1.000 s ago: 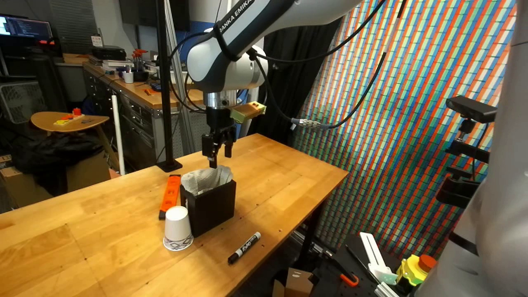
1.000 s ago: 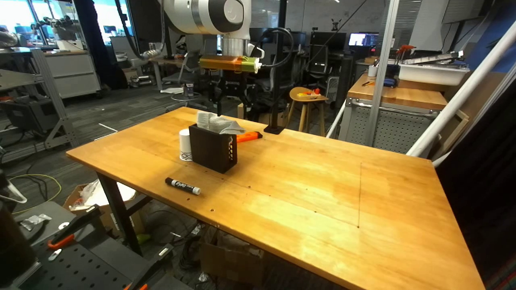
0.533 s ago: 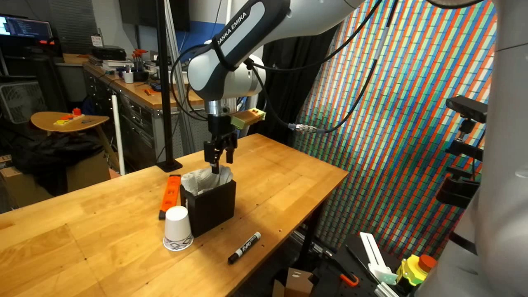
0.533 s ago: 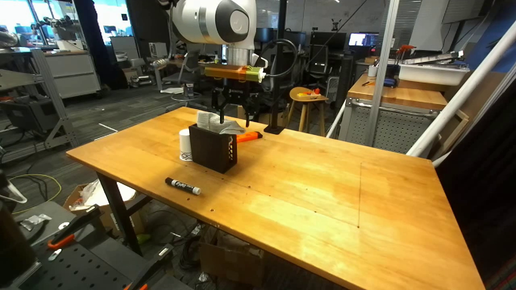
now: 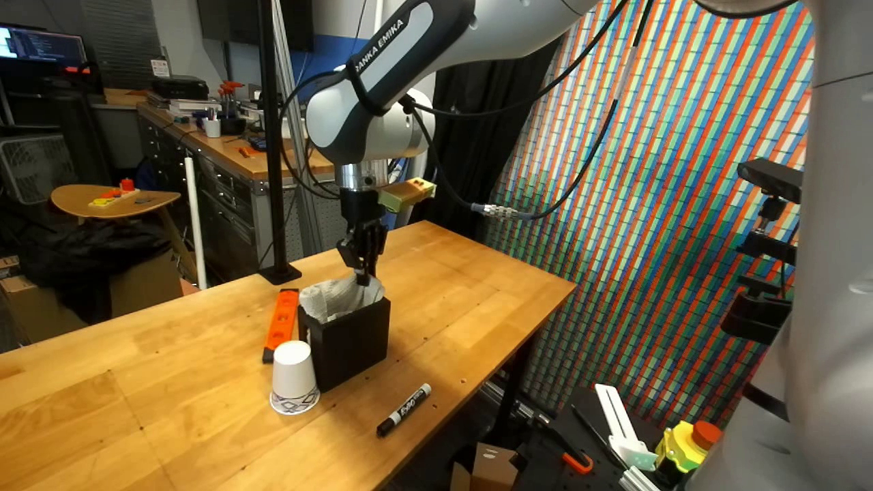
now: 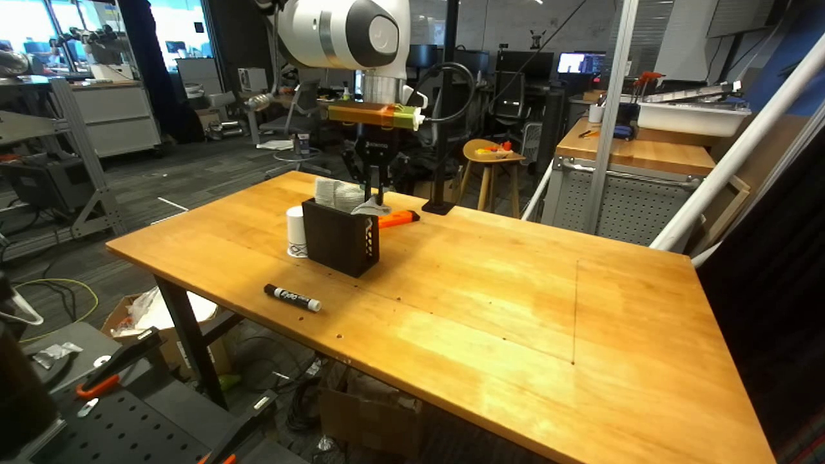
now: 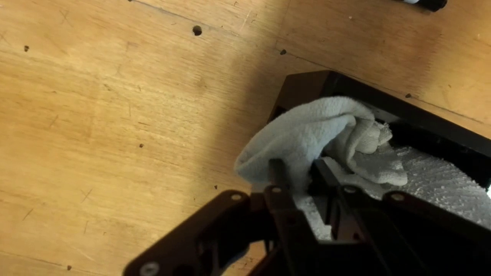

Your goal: Put the towel inside the black box

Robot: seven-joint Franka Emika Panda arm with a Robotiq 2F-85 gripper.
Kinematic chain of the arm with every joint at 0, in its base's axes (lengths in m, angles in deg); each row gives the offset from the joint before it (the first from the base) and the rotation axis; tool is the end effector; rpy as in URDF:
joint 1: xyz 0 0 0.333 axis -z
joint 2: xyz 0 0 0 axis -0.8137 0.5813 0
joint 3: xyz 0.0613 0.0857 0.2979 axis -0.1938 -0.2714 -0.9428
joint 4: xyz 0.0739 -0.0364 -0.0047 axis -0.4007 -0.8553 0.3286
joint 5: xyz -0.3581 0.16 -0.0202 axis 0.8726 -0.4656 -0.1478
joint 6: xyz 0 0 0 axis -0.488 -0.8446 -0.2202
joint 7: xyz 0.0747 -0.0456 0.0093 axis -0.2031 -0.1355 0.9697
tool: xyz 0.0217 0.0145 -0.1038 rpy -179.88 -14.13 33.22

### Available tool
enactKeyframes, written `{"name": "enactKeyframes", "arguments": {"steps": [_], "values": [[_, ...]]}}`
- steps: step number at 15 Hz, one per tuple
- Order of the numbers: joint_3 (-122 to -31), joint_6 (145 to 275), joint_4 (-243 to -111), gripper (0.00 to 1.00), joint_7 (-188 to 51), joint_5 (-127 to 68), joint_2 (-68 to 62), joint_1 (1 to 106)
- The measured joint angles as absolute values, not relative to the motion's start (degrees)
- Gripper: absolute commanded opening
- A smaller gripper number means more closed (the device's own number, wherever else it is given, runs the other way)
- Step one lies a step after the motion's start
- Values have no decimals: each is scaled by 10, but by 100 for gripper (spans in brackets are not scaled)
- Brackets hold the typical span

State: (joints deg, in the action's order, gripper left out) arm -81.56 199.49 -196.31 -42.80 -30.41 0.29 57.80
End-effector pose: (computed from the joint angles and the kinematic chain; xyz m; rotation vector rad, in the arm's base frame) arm 0.5998 -0.0220 0.2919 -3.0780 -0.5515 0.1983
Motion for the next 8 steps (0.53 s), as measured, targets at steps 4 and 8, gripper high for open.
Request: {"name": "enactKeyframes", "arguments": {"steps": [4, 8], "values": [[-819, 1989, -1957, 4, -428, -304, 3, 575], [-827, 1987, -1957, 4, -429, -304, 3, 569]]}}
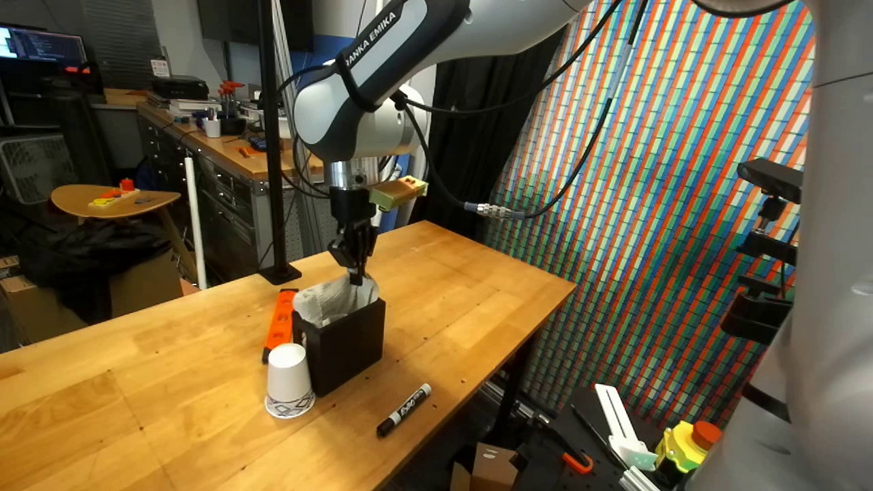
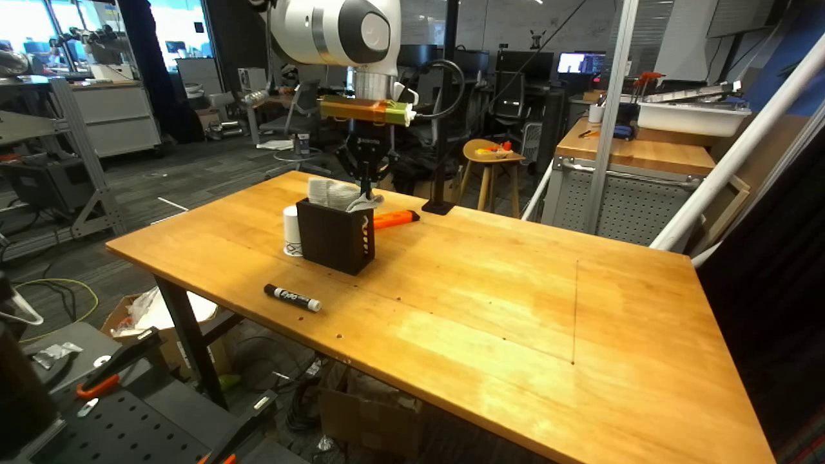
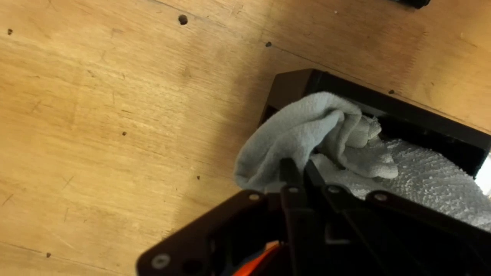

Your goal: Put the towel inside the black box

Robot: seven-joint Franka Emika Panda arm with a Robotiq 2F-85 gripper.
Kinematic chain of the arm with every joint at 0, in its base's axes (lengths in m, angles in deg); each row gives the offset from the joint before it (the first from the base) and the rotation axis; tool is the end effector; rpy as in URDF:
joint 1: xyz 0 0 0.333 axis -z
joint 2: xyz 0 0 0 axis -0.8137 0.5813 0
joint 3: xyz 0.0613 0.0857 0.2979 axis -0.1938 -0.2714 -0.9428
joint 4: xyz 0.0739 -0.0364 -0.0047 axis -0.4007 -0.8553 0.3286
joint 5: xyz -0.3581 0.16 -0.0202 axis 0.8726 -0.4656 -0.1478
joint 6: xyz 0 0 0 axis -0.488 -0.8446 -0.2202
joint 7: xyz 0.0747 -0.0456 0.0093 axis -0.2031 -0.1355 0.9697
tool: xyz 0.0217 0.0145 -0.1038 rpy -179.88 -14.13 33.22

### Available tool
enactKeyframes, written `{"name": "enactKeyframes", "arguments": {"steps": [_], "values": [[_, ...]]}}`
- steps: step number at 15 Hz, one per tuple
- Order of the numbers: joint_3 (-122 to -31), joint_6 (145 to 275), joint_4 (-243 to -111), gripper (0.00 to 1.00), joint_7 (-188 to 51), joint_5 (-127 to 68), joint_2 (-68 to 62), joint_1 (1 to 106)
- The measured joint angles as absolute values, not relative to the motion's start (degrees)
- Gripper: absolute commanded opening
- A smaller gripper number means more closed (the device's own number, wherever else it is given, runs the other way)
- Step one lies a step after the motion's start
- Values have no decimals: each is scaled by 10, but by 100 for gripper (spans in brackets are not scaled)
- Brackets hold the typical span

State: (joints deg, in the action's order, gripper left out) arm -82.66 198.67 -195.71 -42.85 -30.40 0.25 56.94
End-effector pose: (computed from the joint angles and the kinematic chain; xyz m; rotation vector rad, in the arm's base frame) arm 0.6018 -0.0020 0.2958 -3.0642 -0.6004 0.2009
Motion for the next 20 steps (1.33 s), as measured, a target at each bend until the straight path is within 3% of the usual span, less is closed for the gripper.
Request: {"name": "enactKeyframes", "arguments": {"steps": [20], "values": [[-833, 1979, -1962, 4, -504, -189, -24, 498]]}}
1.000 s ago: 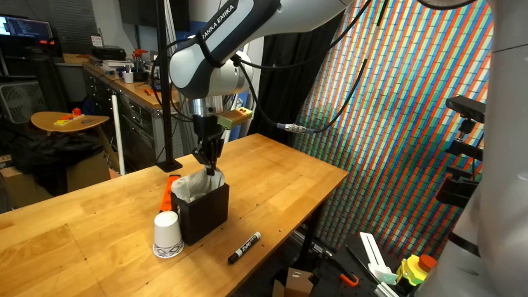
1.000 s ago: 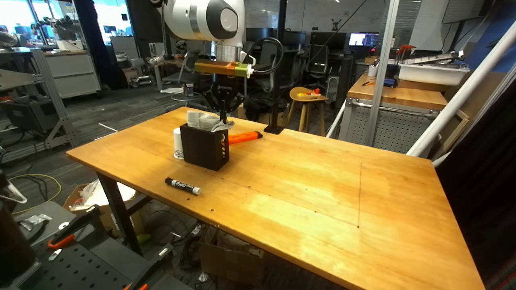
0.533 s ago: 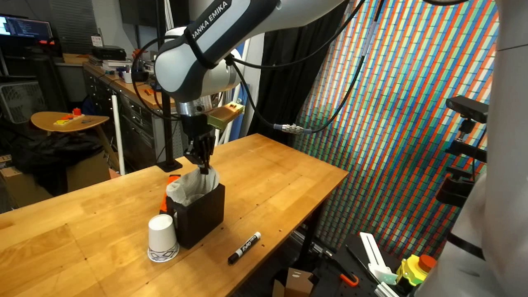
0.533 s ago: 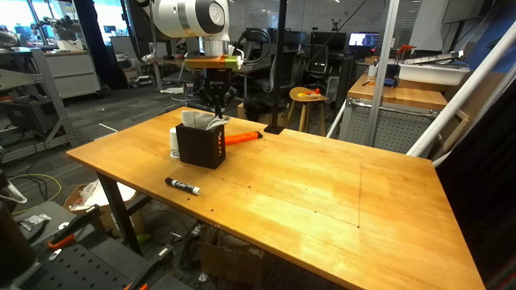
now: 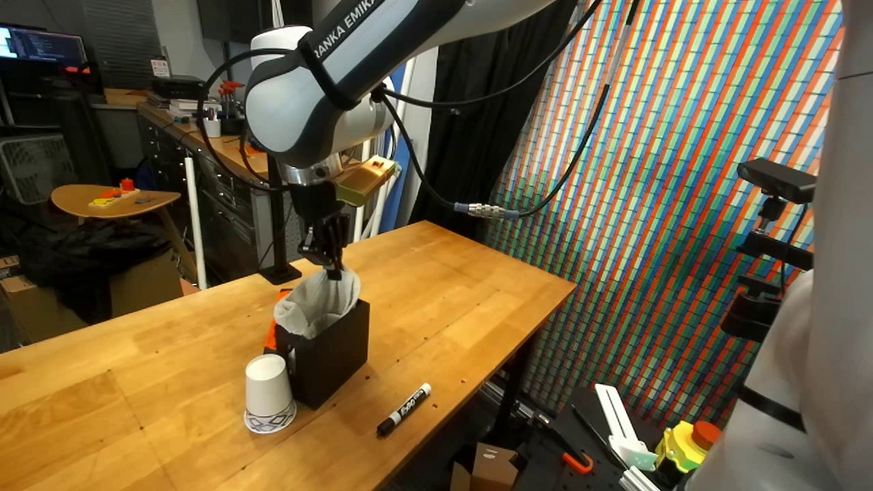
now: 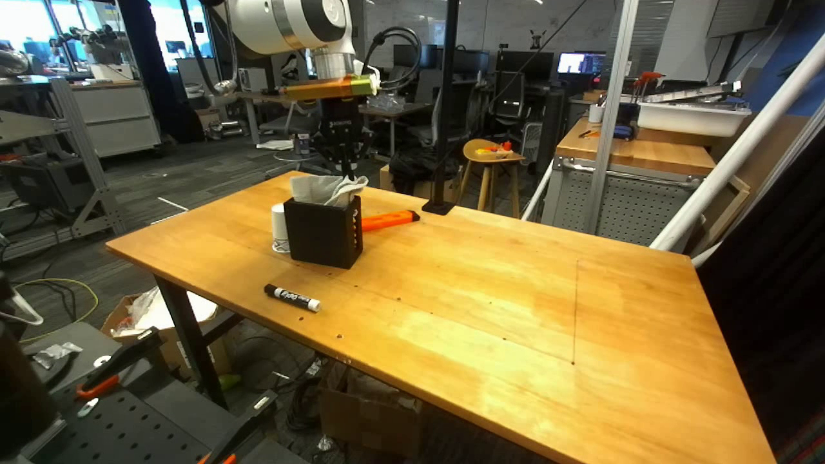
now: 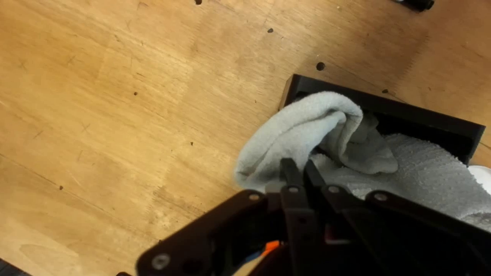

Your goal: Put the towel inside the black box

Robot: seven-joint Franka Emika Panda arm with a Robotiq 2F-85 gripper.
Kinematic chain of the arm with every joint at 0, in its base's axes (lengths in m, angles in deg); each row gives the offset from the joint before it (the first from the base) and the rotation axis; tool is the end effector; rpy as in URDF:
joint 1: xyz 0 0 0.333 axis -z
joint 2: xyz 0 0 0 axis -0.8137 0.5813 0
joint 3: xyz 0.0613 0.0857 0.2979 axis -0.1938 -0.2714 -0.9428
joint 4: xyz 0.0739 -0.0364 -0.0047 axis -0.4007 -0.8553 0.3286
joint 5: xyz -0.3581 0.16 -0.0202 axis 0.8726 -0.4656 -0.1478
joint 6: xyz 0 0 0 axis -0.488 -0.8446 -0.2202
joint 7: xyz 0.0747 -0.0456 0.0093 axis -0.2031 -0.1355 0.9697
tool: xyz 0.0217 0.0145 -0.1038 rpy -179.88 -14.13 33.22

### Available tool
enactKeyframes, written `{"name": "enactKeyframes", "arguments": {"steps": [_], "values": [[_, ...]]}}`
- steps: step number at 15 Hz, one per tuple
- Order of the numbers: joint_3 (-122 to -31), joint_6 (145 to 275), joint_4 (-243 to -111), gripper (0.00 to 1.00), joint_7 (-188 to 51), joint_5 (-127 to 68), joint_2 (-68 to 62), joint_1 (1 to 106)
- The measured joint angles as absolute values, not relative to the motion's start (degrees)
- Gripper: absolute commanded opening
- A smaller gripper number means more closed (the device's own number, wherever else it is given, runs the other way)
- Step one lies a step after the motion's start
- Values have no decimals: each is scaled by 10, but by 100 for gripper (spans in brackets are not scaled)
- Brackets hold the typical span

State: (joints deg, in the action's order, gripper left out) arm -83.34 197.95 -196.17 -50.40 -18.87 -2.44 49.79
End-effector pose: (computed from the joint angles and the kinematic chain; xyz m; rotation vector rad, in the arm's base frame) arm 0.5957 0.0711 0.3205 2.8734 0.7480 -0.1628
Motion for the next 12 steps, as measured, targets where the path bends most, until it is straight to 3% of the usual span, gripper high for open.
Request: {"name": "enactKeyframes", "arguments": {"steps": [12], "values": [[-880, 1934, -1982, 4, -543, -252, -24, 480]]}}
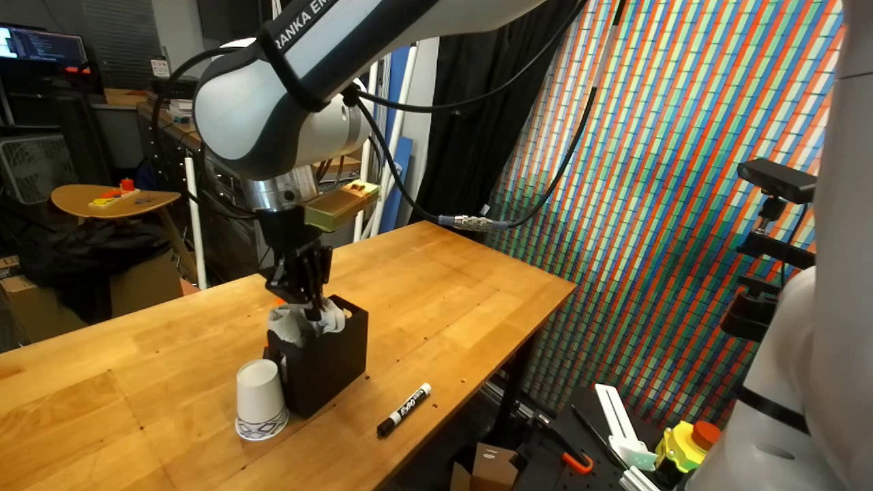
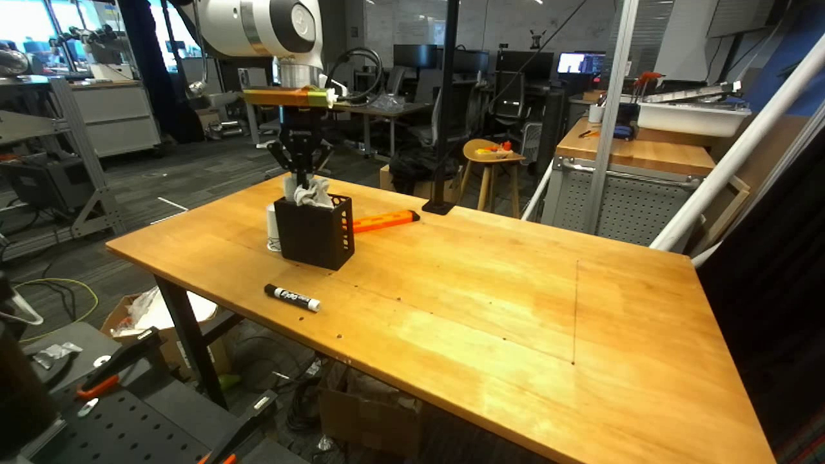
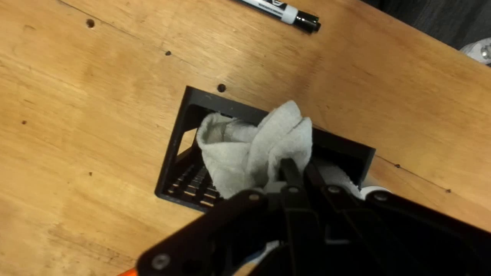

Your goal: Put the towel inside the black box

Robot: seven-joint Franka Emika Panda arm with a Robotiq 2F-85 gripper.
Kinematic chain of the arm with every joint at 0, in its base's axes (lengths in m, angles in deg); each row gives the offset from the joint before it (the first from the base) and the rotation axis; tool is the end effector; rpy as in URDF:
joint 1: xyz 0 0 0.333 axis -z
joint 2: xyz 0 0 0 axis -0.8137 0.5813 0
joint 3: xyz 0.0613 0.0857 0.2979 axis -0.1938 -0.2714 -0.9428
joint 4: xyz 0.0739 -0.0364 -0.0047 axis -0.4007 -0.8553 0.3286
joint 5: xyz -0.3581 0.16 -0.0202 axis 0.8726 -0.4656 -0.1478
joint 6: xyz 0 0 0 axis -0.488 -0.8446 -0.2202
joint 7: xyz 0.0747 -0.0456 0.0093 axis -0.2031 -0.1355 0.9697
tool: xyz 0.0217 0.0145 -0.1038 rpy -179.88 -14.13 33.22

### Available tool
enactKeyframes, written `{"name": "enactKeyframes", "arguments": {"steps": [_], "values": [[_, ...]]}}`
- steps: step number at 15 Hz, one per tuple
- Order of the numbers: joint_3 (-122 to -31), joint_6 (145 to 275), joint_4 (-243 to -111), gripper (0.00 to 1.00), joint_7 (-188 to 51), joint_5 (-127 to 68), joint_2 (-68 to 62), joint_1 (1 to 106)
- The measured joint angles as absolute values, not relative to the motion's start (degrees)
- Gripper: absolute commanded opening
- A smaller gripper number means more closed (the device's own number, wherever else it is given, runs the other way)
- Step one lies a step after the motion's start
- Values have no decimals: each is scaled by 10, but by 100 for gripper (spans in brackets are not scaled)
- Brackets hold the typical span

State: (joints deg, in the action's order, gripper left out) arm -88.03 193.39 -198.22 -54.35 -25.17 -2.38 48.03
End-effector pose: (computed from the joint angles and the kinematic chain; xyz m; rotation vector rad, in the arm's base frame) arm 0.5632 0.1347 0.3000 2.9643 0.7353 -0.3253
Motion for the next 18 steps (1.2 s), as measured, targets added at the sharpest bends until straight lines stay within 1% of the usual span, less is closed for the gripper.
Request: {"name": "enactKeyframes", "arguments": {"steps": [4, 12, 18], "values": [[-885, 1934, -1982, 4, -563, -252, -21, 469], [-857, 1934, -1987, 4, -595, -251, -7, 478], [-860, 1934, -1981, 4, -620, -259, 11, 476]]}}
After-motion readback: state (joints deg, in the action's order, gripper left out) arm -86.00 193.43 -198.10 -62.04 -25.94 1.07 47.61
